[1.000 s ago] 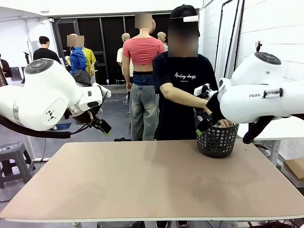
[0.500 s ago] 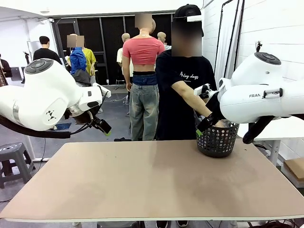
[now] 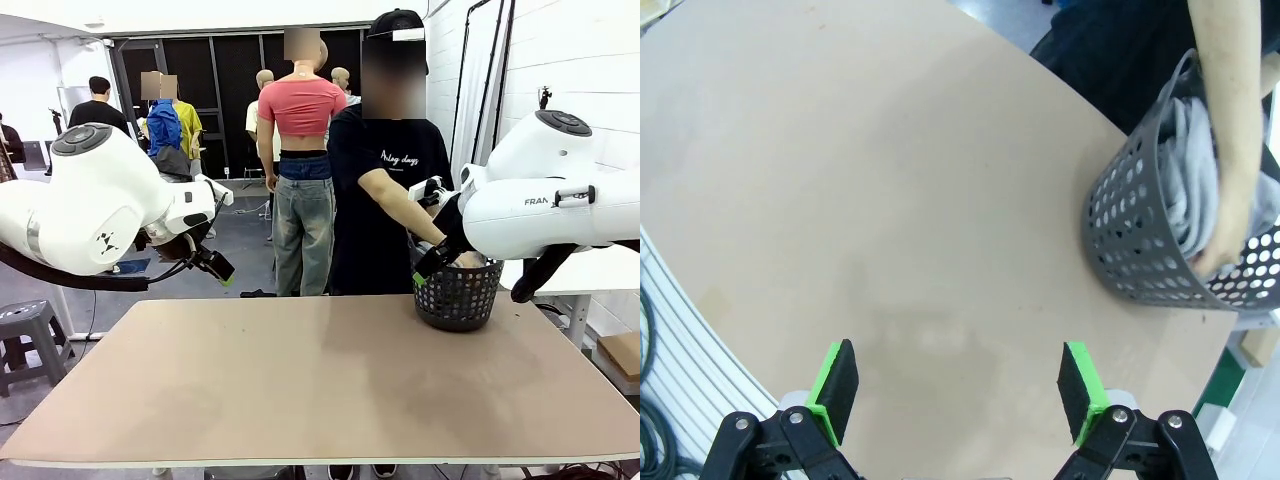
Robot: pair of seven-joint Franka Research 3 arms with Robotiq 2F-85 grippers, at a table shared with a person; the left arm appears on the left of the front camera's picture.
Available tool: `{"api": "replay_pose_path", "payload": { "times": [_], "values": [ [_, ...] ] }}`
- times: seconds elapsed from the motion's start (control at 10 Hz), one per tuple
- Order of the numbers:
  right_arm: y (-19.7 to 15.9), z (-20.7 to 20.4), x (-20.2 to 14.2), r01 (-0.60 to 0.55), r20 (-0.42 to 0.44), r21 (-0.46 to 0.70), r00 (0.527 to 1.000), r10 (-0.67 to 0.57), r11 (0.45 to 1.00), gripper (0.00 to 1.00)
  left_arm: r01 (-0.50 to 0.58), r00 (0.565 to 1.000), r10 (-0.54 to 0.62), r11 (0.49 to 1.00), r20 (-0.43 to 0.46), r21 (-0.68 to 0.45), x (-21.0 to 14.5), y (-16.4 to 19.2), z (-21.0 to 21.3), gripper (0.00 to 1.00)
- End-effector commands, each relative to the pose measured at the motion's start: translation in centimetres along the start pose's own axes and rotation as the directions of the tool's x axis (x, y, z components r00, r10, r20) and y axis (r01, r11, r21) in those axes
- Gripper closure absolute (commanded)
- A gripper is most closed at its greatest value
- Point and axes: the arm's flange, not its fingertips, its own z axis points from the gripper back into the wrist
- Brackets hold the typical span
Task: Fold the training pants.
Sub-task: Grab both ends of the Training pants handed by a person.
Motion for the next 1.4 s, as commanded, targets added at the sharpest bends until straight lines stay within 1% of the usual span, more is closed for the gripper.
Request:
{"api": "replay_pose_path", "payload": {
  "times": [0.0, 1.3],
  "values": [
    [-0.05, -0.06, -0.03, 0.001, -0.001, 0.001, 1.000, -0.001, 1.000, 0.00, 0.015, 1.000, -0.015, 1.000, 0.000, -0.004, 0.07, 0.17, -0.06, 0.00],
    [-0.05, -0.06, -0.03, 0.001, -0.001, 0.001, 1.000, -0.001, 1.000, 0.00, 0.015, 1.000, -0.015, 1.000, 0.000, -0.004, 0.07, 0.17, -0.06, 0.00]
  ]
}}
